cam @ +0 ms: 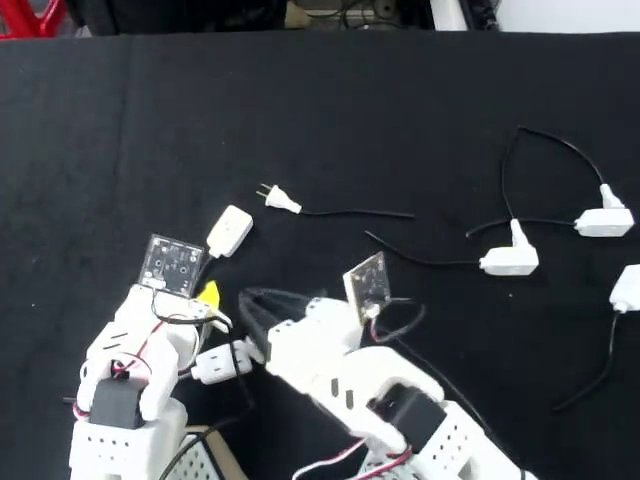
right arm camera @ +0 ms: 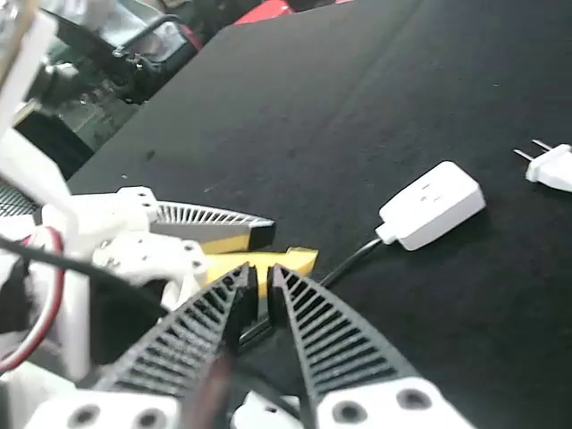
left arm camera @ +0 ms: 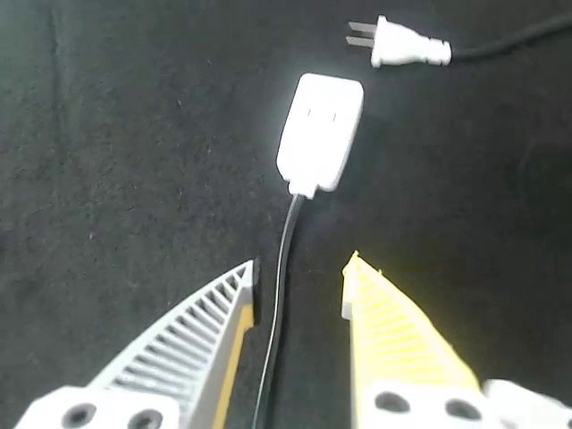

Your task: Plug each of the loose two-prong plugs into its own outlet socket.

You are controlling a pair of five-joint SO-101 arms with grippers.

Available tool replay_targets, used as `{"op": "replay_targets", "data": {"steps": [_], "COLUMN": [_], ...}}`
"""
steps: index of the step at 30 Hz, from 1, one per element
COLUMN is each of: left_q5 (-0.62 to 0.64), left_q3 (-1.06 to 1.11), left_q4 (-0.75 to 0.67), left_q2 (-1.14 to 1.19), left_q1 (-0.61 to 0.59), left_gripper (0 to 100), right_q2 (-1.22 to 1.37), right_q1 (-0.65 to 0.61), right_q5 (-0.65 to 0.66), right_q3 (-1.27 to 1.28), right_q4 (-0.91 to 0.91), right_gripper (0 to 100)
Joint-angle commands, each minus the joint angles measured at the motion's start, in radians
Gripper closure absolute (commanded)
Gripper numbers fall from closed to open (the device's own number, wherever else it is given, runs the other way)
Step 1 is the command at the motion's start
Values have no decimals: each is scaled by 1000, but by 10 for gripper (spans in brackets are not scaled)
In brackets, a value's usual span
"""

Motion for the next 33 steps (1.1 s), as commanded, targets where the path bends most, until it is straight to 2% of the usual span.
{"op": "replay_targets", "data": {"steps": [1, 14, 20, 25, 33], "left_q5": [-35, -31, 92, 210, 371], "left_q3": [-84, -96, -134, -133, -143], "left_q4": [51, 52, 46, -17, -60], "left_q2": [-12, -12, -12, -12, -12], "left_q1": [-44, -183, -295, -438, -599], "left_gripper": [830, 833, 834, 834, 834], "right_q2": [-110, -110, -108, -108, -108], "right_q1": [58, 77, 69, -3, -5], "right_q5": [23, 51, 51, 52, 75], "right_q3": [-90, -88, -87, -70, -64], "right_q4": [2, 3, 26, 41, 37], "right_gripper": [987, 986, 985, 983, 982]}}
